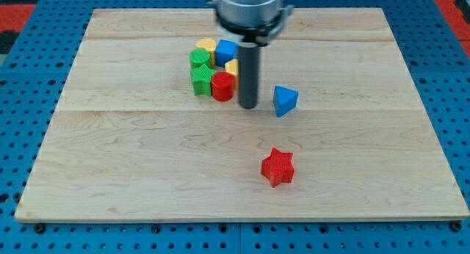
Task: Slide the blue triangle parallel right to the red star
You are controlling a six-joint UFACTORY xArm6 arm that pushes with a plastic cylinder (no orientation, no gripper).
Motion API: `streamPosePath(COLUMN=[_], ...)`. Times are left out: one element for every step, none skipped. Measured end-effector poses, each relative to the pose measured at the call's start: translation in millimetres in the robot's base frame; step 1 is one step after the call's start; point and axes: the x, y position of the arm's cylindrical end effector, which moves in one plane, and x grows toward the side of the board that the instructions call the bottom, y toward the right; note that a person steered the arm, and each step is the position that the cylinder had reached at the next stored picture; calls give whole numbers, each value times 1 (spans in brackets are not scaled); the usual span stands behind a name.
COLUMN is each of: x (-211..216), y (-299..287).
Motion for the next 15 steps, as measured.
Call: streamPosePath(x=[0, 7, -19, -19, 14, -9, -12, -10, 19, 37, 63, 65, 53, 58, 71], y=[43, 85, 82, 96, 128, 129, 130, 158, 166, 158, 154, 154, 157, 158, 150])
